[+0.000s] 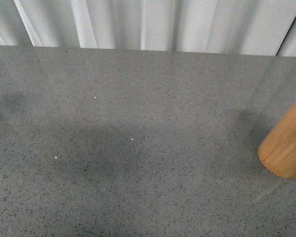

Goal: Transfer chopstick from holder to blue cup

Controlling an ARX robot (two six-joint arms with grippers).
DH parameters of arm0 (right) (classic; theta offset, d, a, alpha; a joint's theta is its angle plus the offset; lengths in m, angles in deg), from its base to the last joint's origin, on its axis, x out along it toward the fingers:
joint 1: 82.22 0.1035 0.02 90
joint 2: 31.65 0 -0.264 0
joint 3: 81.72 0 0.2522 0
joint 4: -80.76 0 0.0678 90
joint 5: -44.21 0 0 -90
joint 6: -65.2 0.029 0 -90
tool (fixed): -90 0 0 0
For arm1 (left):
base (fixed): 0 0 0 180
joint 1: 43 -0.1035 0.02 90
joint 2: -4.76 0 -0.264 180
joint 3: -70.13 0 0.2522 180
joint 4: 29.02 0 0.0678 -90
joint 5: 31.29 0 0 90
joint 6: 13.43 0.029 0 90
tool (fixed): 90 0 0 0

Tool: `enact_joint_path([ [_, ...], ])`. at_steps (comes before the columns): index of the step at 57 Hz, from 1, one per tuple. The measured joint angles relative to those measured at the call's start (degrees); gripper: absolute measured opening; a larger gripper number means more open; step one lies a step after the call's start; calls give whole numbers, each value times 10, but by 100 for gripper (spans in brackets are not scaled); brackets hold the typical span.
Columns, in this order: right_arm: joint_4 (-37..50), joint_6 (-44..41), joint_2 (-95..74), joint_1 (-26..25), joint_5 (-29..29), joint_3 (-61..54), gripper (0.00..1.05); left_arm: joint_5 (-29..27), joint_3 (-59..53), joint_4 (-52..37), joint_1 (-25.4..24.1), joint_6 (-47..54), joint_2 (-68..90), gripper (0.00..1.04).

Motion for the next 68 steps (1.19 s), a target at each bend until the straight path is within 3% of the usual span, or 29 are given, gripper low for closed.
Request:
enact_joint_path([
  [68,0,0,0,0,0,0,95,-12,1,4,4,-5,4,98],
])
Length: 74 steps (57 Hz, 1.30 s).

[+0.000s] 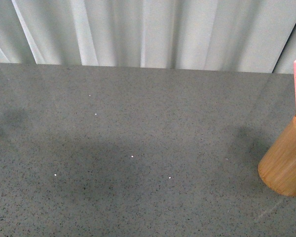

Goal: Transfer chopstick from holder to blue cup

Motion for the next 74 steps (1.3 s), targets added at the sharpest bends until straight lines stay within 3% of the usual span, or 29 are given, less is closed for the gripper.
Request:
enact_joint_path([
  [4,0,0,0,0,0,0,95,-121,26,74,26,-61,57,98],
  [6,0,0,0,0,1,0,95,-139,30,75,24,-77,87,98],
  [10,0,0,0,0,0,0,95,-115,36,59,0,-98,144,98],
  [16,0,0,0,0,0,0,95,-8,104,-6,-83,-82,313,98],
  [20,0,0,0,0,0,0,95,21,153,-23,-118,-56,406,98],
  [27,0,0,0,0,0,0,95,55,278,45,-165,6,591,98],
  [38,0,0,0,0,0,0,95,39,444,137,-205,73,793,98],
  [50,0,0,0,0,0,0,95,16,557,170,-218,110,884,98],
  [74,0,0,0,0,0,0,95,-18,605,175,-228,111,983,98],
])
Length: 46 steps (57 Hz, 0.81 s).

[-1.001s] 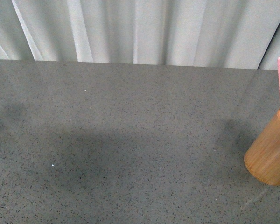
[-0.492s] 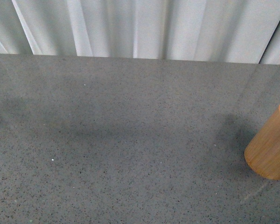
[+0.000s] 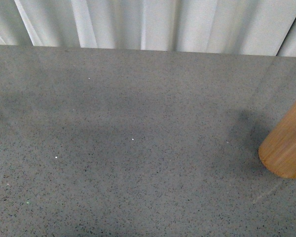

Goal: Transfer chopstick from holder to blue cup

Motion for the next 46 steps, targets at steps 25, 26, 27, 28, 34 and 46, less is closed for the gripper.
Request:
enact_joint_path([
  [25,0,0,0,0,0,0,95,-15,12,-15,22,-19,37,98],
  [26,0,0,0,0,0,0,95,-15,12,-15,22,-20,38,98],
  [27,0,0,0,0,0,0,95,-16,12,-16,23,-20,39,98],
  [28,0,0,0,0,0,0,95,-17,12,-17,24,-21,41,98],
  [34,0,0,0,0,0,0,95,-29,12,-23,27,-26,52,98],
  [46,0,0,0,0,0,0,95,-41,12,-31,31,-32,75,98],
])
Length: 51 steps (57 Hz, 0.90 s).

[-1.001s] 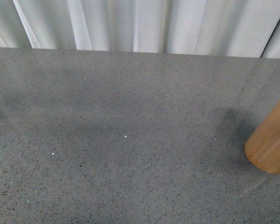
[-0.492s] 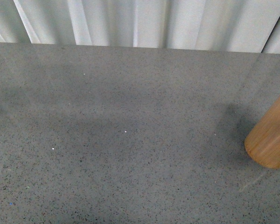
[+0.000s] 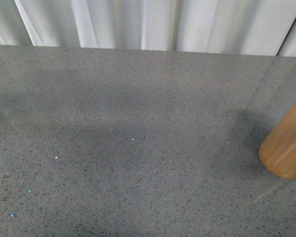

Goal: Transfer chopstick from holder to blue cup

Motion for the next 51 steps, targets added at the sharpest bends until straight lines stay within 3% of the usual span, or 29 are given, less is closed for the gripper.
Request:
enact_joint_path([
  [14,0,0,0,0,0,0,95,-9,1,-5,14,-14,21,98],
  [17,0,0,0,0,0,0,95,-13,1,-5,20,-16,25,93],
  [40,0,0,0,0,0,0,95,-12,17,21,65,-45,38,35],
  [51,0,0,0,0,0,0,95,-8,23,41,72,-42,33,3],
])
